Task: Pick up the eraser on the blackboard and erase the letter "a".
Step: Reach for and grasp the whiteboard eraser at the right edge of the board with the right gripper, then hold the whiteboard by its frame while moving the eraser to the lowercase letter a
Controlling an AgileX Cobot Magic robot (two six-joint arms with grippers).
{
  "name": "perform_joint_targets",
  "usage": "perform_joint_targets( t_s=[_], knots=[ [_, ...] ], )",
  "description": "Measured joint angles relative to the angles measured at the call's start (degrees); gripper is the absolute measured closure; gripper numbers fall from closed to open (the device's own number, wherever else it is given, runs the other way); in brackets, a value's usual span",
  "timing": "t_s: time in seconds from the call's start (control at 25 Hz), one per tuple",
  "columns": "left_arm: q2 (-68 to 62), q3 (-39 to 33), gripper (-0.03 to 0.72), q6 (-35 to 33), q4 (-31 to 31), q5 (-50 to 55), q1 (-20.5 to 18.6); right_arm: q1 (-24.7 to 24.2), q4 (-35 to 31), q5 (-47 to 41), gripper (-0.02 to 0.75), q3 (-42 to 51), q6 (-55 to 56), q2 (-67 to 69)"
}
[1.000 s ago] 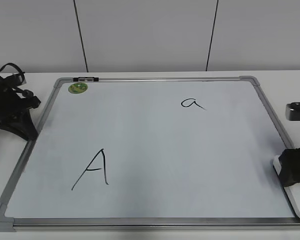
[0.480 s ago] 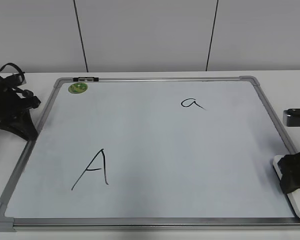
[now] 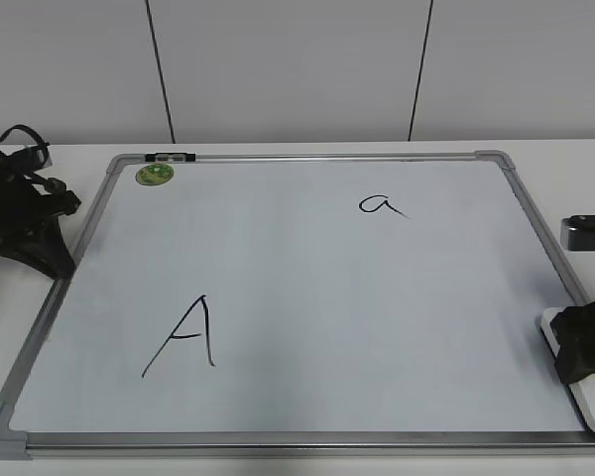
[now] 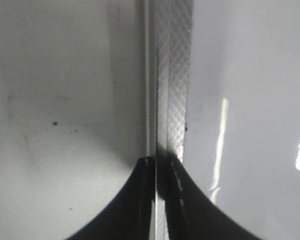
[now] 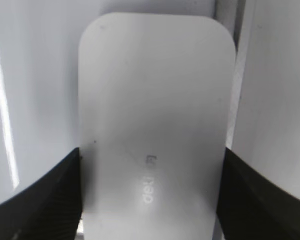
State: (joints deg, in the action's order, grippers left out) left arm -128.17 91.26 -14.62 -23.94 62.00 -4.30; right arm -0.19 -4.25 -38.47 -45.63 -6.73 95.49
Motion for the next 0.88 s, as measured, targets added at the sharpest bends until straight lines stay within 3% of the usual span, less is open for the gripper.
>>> perform_joint_targets(
  t_s=[0.4,0.88],
  knots=[
    [0.0,0.0,0.659,0.0,0.0,0.0,0.0,0.0,0.1,-7.2,0.206,-5.3,0.0,0.5],
    [0.0,0.0,0.659,0.0,0.0,0.0,0.0,0.1,-4.3,-21.7,0.206,-26.7,-2.1,2.6]
  ],
)
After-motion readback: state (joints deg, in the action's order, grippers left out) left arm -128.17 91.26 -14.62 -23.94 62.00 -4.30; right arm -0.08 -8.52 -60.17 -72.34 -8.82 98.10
